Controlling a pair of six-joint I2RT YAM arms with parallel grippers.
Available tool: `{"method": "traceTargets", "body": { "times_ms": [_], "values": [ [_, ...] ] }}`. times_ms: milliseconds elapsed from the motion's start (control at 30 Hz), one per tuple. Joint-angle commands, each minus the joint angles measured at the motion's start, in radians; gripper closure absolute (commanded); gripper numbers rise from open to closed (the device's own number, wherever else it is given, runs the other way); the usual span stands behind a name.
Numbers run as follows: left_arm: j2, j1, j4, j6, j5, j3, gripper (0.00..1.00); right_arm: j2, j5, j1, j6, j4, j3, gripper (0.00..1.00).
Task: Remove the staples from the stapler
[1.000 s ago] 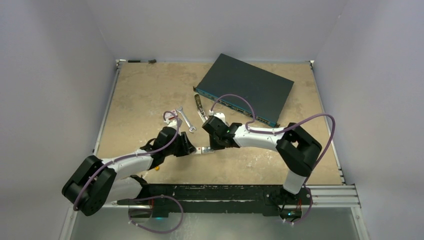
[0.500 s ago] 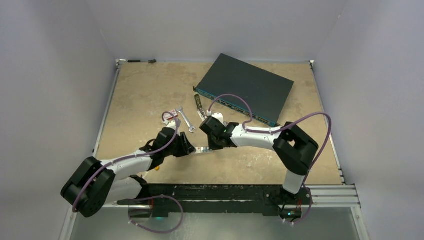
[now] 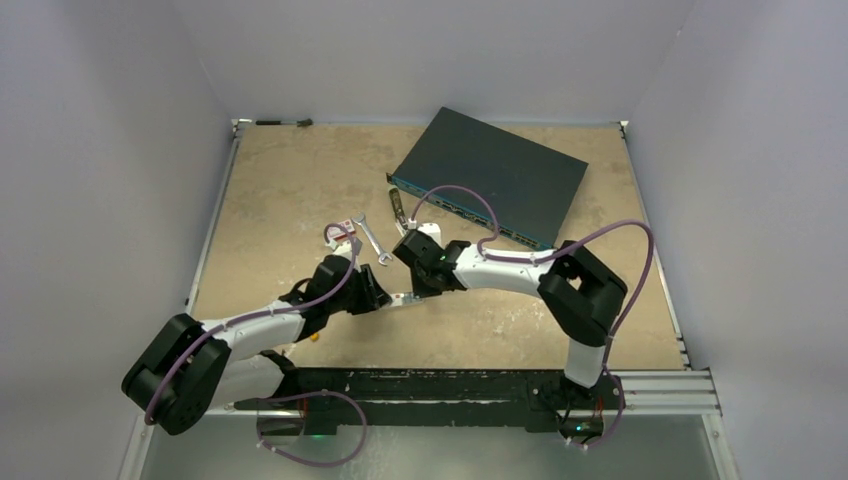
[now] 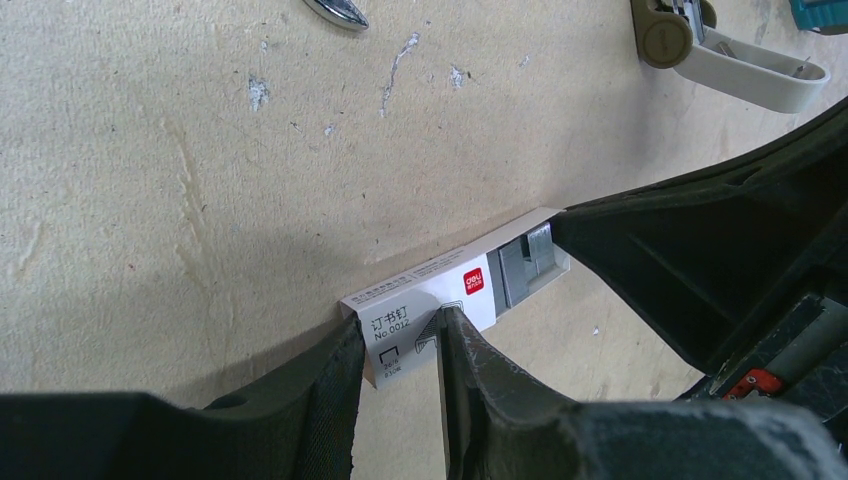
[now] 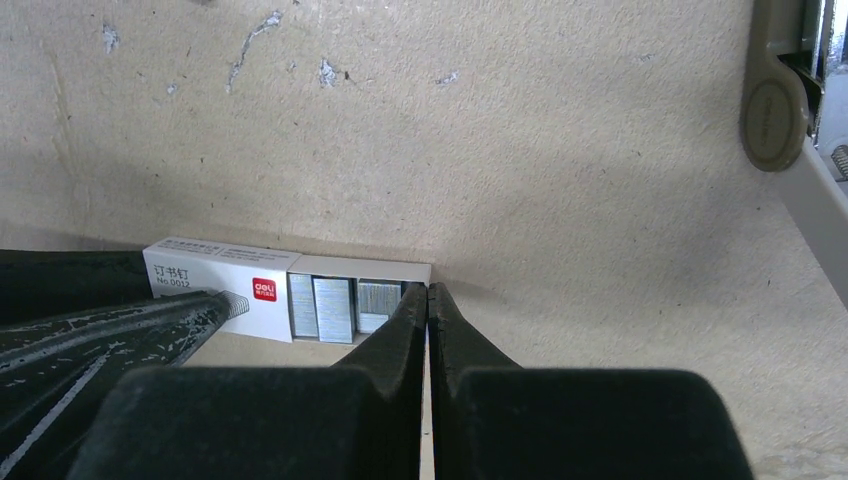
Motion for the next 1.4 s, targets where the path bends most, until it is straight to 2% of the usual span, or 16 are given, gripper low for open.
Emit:
{"method": "traceTargets", "body": {
  "times_ms": [0, 867, 933, 1100, 1367],
  "values": [
    [-0.01, -0.008, 0.036, -0.018, -0.007, -0.009, 0.69, 0.012, 0.029, 0.009, 0.013, -0.026, 0.059, 1.0],
    [-0.01, -0.018, 0.03, -0.019, -0.02, -0.002, 0.69, 0.059, 0.021, 0.067, 0.02, -0.011, 0.123, 1.0],
    [-0.024, -0.017, 0.005, -0.013, -0.037, 0.004, 0.68, 0.045, 0.019, 0.067, 0.025, -0.027, 0.111, 0.97],
    [-0.056, -0.018, -0.051, -0.003, -0.068, 0.017, 0.67, -0.005, 0.039, 0.066, 0.024, -0.039, 0.078, 0.78],
    [-0.075, -0.017, -0.099, 0.008, -0.087, 0.036, 0.63, -0.081, 0.041, 0.062, 0.033, -0.016, 0.019, 0.69]
  ]
}}
